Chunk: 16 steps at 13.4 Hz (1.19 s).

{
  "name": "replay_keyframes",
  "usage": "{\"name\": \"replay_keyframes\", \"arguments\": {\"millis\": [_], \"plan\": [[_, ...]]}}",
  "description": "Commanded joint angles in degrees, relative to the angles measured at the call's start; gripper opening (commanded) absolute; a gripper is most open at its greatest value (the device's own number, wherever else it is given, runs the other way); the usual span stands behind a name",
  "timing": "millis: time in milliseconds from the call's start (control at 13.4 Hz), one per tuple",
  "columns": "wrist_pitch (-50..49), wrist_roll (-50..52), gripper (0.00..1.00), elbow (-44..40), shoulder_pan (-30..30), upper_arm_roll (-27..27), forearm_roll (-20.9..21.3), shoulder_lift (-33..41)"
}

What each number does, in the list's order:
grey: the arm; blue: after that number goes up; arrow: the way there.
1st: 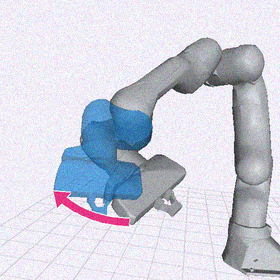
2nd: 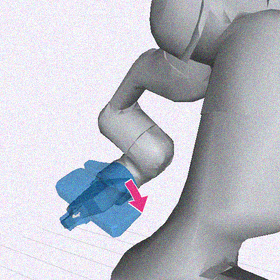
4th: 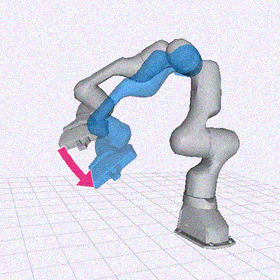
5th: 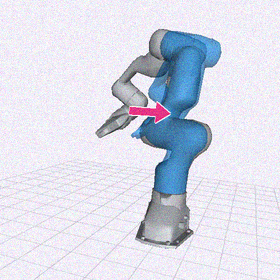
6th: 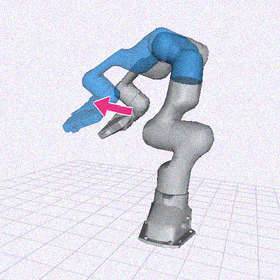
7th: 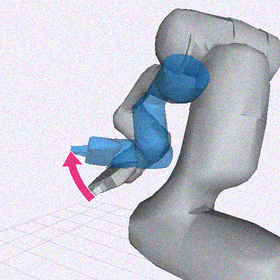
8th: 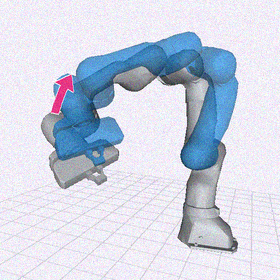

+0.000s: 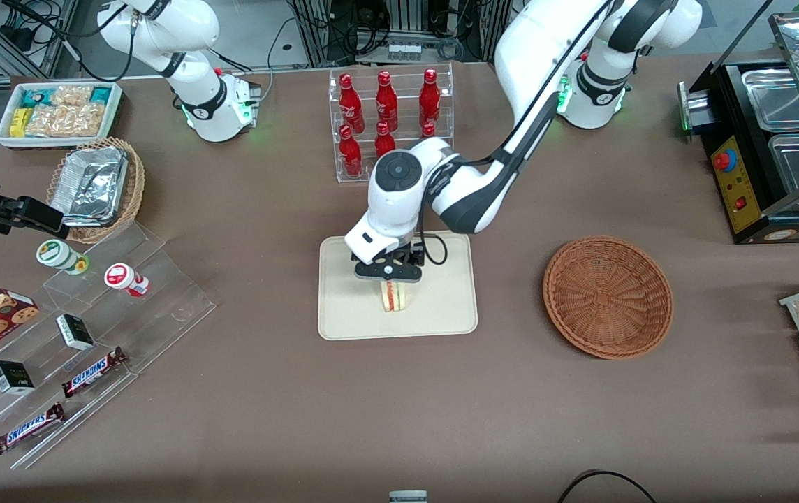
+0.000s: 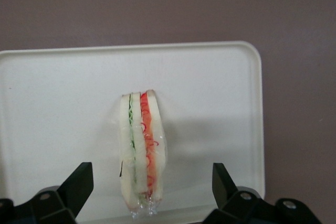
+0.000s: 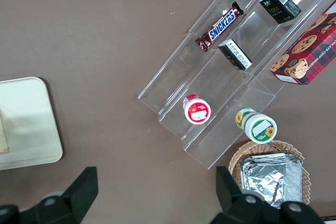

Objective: Place sandwich from basket to tray

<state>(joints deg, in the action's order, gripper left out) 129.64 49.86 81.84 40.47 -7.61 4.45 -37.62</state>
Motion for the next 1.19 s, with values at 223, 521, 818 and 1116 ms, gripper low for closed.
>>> {"name": "replay_keyframes", "arguments": {"millis": [223,521,818,1116], "plan": [[-5.7,3.6,1.0,2.1,-6.2,0.3,0.1,9.2],[-16.2,0.3,1.0,2.1,-12.2,0.2,0.4,15.3],[-21.3,-3.2,1.0,3.1,-17.3,0.2,-0.1,19.8],[-27.1,-12.2,1.0,4.2,-23.5,0.2,-1.7,24.2]]}}
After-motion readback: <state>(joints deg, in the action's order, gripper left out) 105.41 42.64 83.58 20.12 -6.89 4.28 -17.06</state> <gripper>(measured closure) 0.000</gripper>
